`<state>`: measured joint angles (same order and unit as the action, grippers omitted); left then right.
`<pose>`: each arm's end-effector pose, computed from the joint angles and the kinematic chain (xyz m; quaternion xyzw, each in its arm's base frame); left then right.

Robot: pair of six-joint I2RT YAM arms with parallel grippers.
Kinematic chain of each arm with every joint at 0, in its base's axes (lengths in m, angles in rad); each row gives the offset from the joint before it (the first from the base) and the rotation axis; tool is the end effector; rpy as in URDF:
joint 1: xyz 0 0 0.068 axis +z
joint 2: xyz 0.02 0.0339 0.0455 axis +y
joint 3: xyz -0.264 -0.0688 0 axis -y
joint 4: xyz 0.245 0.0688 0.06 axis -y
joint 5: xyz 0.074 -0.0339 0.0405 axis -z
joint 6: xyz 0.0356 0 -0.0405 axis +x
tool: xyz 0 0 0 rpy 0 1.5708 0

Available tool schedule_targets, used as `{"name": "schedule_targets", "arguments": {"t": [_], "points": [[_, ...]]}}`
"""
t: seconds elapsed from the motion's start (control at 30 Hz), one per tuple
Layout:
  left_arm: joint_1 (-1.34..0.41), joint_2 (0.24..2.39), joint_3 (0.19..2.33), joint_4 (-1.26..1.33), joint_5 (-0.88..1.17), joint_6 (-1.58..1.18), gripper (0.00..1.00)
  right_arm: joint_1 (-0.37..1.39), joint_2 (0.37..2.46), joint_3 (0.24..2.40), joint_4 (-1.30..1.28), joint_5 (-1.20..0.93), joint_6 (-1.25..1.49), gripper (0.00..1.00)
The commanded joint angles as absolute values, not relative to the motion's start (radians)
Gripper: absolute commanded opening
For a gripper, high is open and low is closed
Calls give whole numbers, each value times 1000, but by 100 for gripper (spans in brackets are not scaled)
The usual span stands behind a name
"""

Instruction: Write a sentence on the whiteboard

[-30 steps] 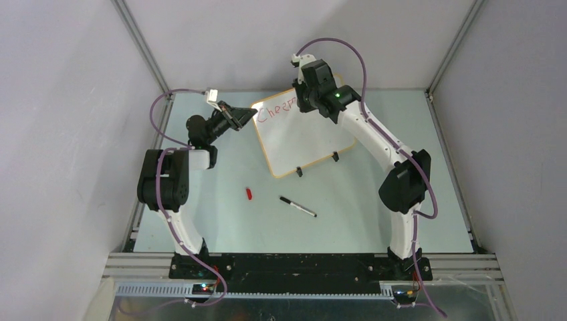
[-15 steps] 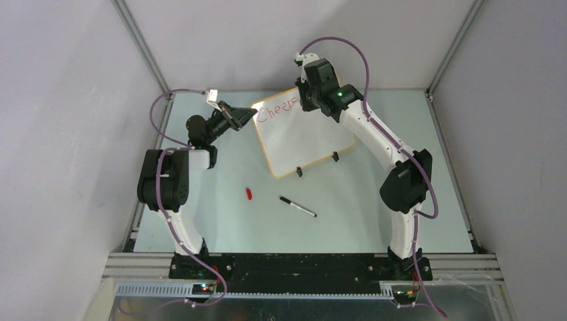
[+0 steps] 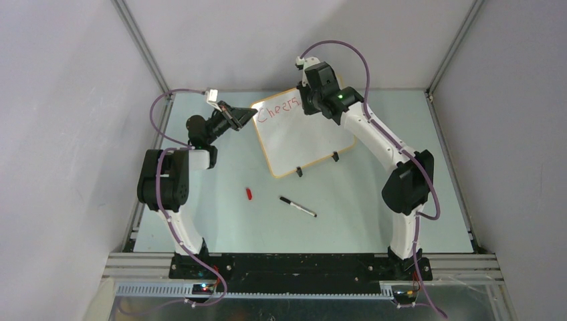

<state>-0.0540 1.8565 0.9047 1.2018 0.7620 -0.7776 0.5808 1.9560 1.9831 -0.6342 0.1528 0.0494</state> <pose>0.3802 -0.0452 0.2267 0.0731 0.6365 -0.5048 0.5785 0.3810 0.2436 0.3625 -0.1979 0.8618 0.0789 0.4603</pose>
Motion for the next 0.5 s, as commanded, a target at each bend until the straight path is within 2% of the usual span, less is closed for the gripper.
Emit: {"name": "schedule_targets", "arguments": {"t": [0.0, 0.47], "points": [[-65, 1833, 889, 1239, 817, -695, 0, 594, 1930, 1982, -625, 159, 32, 0], [-65, 1830, 887, 1237, 817, -693, 0, 628, 1944, 2000, -625, 133, 17, 0]]}}
